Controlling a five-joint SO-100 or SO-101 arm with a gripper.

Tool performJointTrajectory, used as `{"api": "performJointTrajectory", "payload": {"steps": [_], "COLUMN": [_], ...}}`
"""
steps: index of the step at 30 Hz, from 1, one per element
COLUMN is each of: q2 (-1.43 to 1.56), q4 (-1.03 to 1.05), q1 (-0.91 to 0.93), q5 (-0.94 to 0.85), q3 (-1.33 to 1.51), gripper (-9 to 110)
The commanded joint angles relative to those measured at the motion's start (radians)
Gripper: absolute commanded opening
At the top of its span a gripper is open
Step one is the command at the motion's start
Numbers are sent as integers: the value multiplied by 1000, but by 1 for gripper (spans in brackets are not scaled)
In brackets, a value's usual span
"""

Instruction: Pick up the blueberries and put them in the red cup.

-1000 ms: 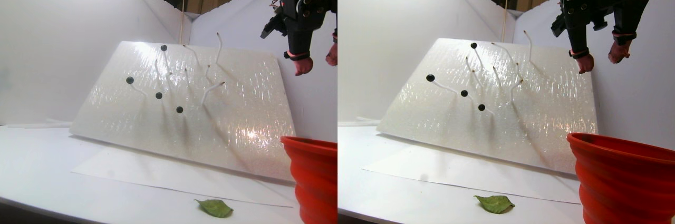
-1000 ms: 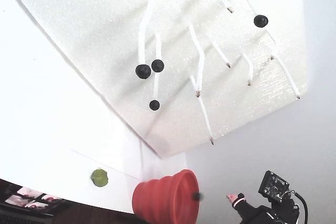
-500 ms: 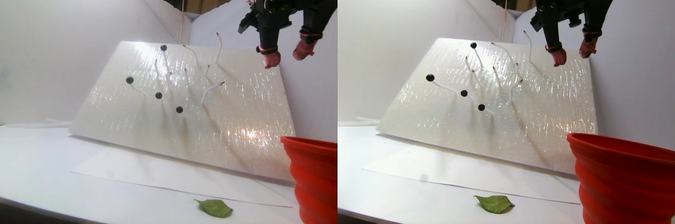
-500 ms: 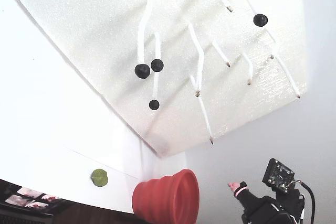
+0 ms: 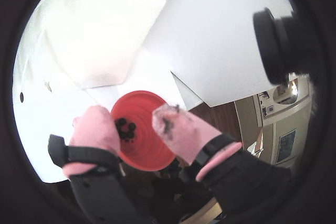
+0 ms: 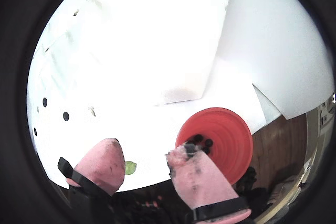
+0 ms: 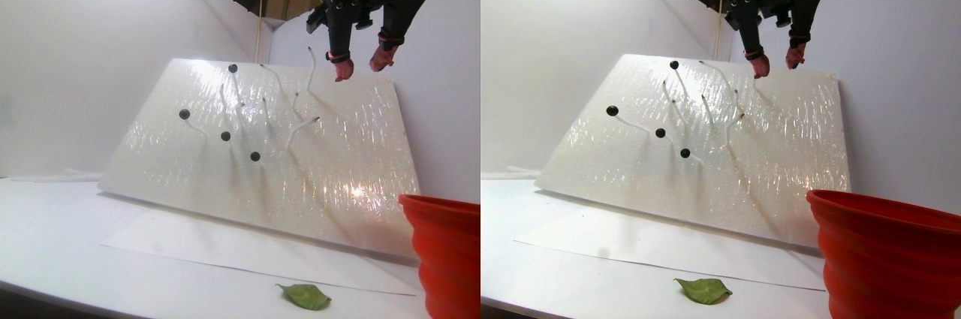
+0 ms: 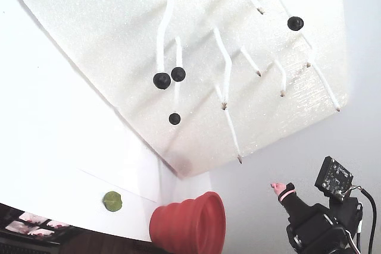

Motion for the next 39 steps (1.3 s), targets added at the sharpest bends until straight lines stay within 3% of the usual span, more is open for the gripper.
{"api": "performJointTrajectory", "payload": {"steps": [1, 39], "q2": [109, 155], "q4": [9, 5], "q1": [-26, -287], "q5": [17, 135], "q3": [-29, -118], "gripper": [16, 16]}}
